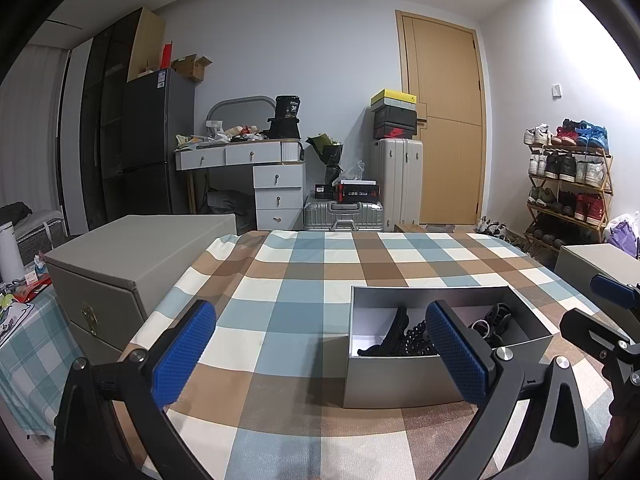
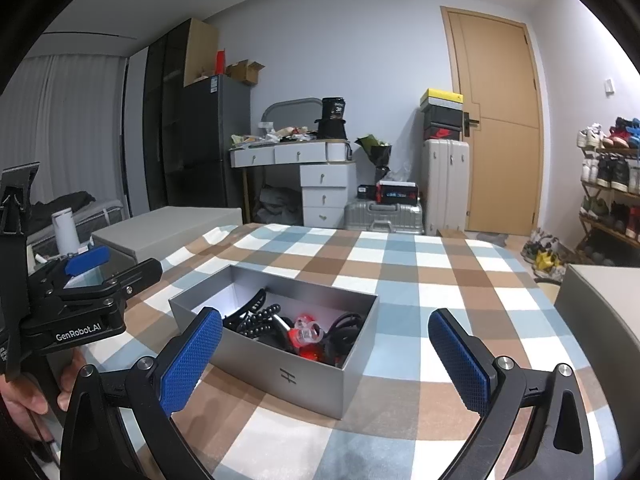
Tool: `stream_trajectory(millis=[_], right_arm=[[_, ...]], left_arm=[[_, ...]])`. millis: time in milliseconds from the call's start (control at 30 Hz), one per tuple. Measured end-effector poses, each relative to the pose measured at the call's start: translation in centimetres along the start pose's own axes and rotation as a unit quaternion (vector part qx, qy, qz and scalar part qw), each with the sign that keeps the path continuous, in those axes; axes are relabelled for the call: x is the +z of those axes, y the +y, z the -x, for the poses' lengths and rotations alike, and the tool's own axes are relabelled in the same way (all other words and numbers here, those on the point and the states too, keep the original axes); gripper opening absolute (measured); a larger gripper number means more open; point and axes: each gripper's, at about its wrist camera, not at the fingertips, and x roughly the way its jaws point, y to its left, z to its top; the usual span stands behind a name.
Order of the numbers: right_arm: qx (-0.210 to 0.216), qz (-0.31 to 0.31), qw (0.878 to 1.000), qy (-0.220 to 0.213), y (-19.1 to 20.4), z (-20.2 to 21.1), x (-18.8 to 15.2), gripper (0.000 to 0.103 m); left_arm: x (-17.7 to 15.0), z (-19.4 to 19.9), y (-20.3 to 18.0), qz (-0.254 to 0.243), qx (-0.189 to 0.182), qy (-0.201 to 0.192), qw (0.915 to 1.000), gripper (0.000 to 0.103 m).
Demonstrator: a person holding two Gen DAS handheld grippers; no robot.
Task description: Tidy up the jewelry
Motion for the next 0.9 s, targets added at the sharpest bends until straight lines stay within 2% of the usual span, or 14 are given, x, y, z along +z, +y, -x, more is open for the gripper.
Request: stream_trajectory(millis=[900], right_arm=[[-0.002,-0.008,1.0,0.003,-0.47,0.0,-0.08,0.103]], left_arm=[[0.01,-0.06,0.08,0.003,0.003,-0.001,1.0,0.102]])
